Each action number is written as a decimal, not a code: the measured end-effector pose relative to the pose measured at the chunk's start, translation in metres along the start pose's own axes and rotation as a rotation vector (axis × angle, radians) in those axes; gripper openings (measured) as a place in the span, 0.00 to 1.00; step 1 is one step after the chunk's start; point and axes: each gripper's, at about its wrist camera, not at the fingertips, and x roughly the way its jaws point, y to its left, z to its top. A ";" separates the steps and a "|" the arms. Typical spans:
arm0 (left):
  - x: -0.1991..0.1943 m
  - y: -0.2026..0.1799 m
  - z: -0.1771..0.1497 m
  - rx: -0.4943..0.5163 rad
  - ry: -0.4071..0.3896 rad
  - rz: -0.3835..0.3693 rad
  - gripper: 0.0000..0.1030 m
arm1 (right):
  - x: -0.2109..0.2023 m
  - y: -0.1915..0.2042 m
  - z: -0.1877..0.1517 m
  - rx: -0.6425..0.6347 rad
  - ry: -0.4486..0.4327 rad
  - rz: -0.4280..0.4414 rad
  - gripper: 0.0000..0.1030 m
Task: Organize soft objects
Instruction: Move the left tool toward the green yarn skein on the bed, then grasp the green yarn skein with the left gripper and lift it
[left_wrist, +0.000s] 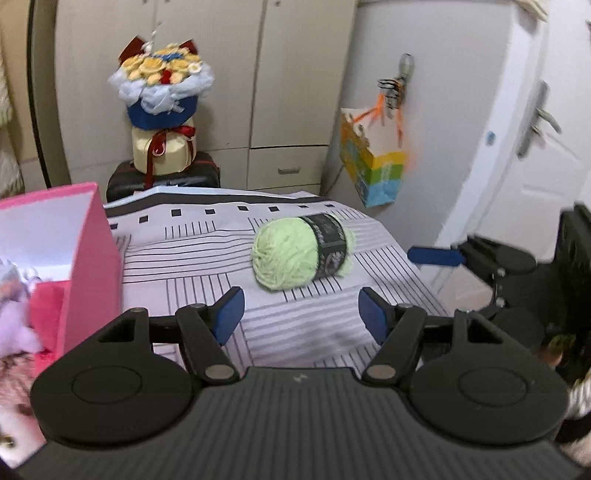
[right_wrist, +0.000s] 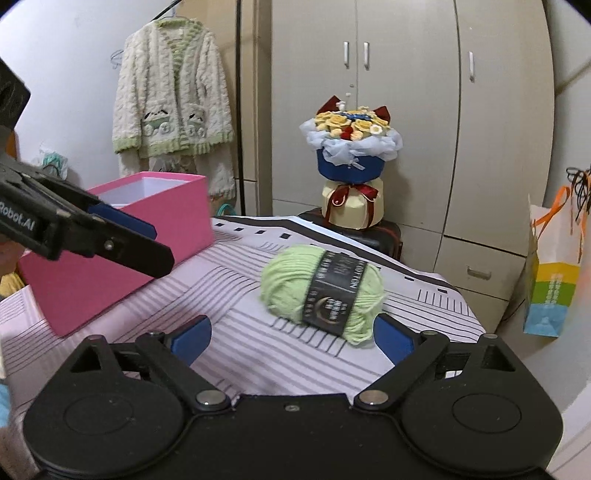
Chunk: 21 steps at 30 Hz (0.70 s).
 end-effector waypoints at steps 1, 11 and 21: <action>0.012 0.003 0.002 -0.033 0.012 0.001 0.64 | 0.007 -0.006 -0.001 0.011 -0.007 0.002 0.94; 0.086 0.011 0.014 -0.183 -0.022 0.015 0.62 | 0.063 -0.032 -0.001 -0.008 0.022 -0.013 0.94; 0.114 0.021 0.015 -0.222 -0.021 -0.004 0.43 | 0.101 -0.044 0.006 0.029 0.074 0.070 0.94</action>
